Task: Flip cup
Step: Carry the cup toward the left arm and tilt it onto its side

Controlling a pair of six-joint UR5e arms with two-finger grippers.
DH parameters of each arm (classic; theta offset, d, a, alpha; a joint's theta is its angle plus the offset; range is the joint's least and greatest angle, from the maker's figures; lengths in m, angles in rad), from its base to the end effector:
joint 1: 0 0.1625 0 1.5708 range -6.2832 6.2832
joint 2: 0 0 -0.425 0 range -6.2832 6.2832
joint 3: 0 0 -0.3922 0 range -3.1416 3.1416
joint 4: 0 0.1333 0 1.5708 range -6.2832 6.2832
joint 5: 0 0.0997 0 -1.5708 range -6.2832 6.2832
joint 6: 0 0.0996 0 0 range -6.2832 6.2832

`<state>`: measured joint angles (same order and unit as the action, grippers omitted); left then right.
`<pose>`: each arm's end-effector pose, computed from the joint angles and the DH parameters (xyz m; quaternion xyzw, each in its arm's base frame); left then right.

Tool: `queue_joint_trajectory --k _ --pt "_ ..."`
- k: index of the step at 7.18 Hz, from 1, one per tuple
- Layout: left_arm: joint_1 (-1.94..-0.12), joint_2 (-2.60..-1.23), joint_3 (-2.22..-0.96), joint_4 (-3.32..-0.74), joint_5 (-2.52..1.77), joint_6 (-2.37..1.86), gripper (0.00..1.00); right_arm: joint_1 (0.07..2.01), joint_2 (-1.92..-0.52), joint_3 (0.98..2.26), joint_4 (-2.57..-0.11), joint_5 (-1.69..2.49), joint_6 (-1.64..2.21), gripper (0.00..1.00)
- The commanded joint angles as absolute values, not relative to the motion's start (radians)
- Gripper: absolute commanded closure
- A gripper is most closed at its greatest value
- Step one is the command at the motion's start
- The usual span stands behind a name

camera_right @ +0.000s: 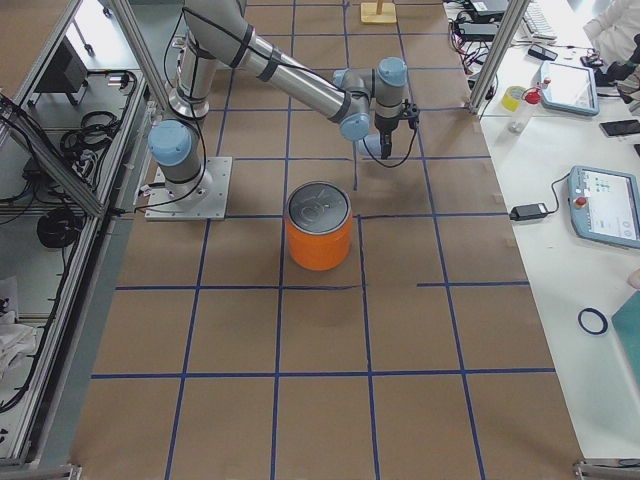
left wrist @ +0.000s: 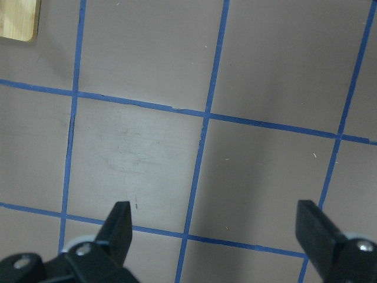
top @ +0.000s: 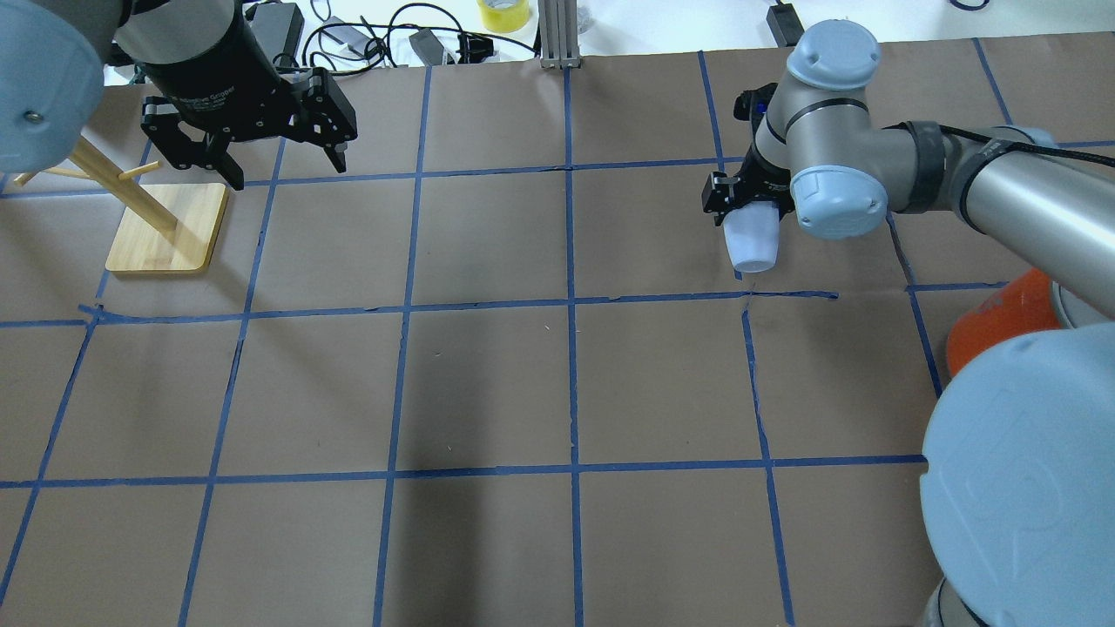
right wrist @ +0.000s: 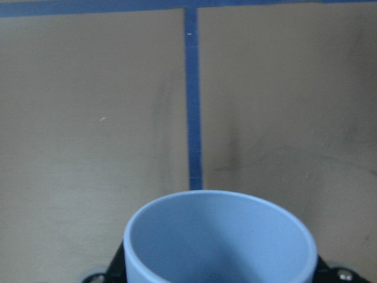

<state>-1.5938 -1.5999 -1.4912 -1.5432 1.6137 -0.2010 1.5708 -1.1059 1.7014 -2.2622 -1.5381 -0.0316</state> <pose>-0.1408 -0.5081 0.5157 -0.0896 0.9950 -0.0412 0.0169 0.1366 -0.6240 0.2329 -0.0166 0.9986 -0.0482 0.0156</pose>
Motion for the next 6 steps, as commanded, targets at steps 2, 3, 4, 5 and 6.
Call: queue_joint_trajectory --k 2,3,4,5,6 --pt "-1.594 -1.600 -1.491 -1.543 1.614 -0.201 0.00 1.741 -1.130 1.698 -2.258 -1.536 -0.222 0.80" --pt "-1.594 -1.600 -1.491 -1.543 1.614 -0.201 0.00 1.785 -1.131 1.700 -2.270 -1.519 -0.347 0.87" --pt "-1.594 -1.600 -1.493 -1.543 1.614 -0.201 0.00 1.816 -1.131 1.698 -2.275 -1.519 -0.400 0.86" --pt "-1.594 -1.600 -1.493 -1.543 1.615 -0.201 0.00 1.869 -1.131 1.700 -2.286 -1.526 -0.493 0.89" --pt "-1.594 -1.600 -1.493 -1.543 1.615 -0.201 0.00 1.914 -1.120 1.704 -2.363 -1.548 -0.508 0.92"
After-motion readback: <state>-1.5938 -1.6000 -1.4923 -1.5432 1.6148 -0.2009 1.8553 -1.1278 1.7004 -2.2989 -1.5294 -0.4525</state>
